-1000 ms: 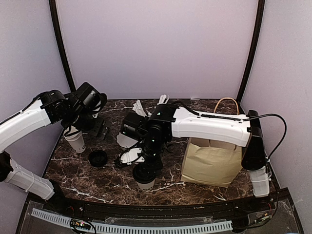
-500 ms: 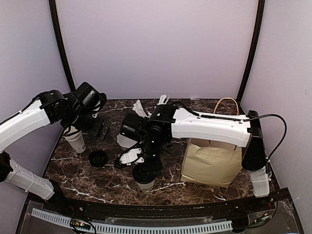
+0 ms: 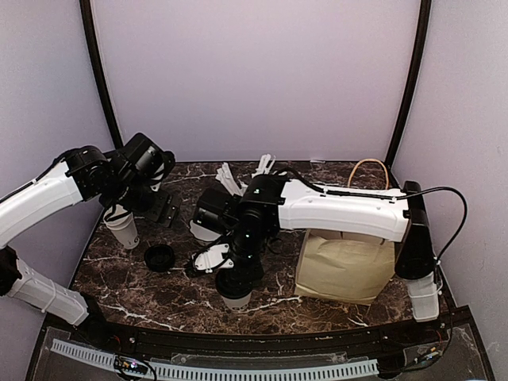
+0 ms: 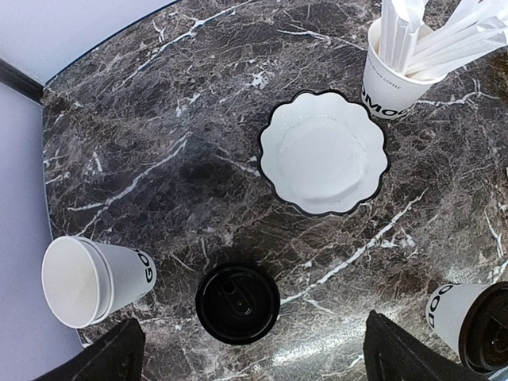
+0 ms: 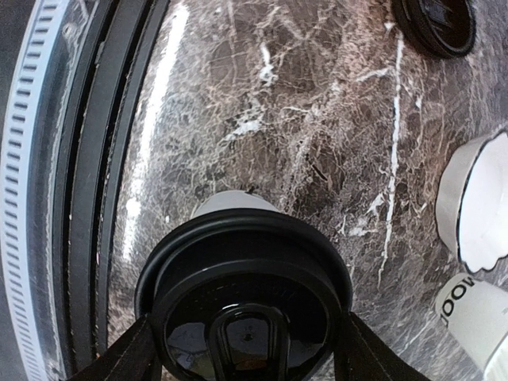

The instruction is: Pack the takeout coffee

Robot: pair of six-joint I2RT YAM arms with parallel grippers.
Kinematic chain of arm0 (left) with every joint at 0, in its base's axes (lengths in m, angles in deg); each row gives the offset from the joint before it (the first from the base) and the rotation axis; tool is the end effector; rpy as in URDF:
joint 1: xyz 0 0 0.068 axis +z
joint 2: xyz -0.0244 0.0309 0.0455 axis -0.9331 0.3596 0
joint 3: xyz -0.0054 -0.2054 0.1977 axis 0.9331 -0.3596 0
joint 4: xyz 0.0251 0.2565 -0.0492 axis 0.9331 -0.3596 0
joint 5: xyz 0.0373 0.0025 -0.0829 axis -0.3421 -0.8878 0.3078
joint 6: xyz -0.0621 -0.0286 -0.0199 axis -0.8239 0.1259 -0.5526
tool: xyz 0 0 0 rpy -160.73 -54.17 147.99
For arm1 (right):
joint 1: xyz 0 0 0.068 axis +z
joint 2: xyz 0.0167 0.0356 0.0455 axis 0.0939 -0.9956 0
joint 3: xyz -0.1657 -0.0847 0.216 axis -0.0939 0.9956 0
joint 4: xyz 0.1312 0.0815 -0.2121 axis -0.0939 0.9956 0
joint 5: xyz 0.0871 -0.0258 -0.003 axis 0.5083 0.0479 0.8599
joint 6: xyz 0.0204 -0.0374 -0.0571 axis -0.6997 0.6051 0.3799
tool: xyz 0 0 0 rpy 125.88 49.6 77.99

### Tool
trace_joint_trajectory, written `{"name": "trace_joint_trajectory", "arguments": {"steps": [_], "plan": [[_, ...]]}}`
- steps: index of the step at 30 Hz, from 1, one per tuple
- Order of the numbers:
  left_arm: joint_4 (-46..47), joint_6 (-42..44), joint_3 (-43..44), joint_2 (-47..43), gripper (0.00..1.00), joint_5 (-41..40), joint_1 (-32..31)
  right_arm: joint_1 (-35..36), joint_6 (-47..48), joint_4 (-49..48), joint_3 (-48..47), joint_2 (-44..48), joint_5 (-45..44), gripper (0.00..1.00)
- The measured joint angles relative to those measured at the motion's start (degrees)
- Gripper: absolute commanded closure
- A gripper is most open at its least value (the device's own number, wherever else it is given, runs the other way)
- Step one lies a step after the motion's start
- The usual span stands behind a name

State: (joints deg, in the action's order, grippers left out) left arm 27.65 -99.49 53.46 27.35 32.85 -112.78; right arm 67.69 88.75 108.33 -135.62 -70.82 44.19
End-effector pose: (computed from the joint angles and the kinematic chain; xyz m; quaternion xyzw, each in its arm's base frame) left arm 0.2015 -0.1638 0.3390 0.1547 0.9235 -0.0014 0.3510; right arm 0.1298 0.4350 0.2550 -0.7905 0.5966 0.0659 0.1219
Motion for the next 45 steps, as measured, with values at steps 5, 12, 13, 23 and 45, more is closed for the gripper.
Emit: {"name": "trace_joint_trajectory", "arguments": {"steps": [5, 12, 13, 23, 45], "plan": [[-0.04, 0.39, 0.94, 0.81, 0.01, 0.31, 0.0, 0.02, 0.2, -0.02, -0.11, 0.13, 0.09, 0.43], [-0.61, 2.4, 7.43, 1.75, 0.02, 0.42, 0.0, -2.86, 1.55, 1.09, -2.05, 6.27, 3.21, 0.45], [-0.48, 2.8, 8.68, 1.73, 0.02, 0.42, 0.0, -4.2, 1.6, 0.9, -3.08, 8.41, 4.04, 0.45], [9.53, 10.16, 18.95, 0.33, 0.11, 11.3, -0.11, -23.58, 1.22, -5.73, -9.75, 31.98, 5.46, 0.46], [33.0, 19.02, 49.68, 46.9, 0.07, 43.54, -14.91, -53.48, -6.32, -19.74, 18.49, 46.9, -6.21, 0.46]]}}
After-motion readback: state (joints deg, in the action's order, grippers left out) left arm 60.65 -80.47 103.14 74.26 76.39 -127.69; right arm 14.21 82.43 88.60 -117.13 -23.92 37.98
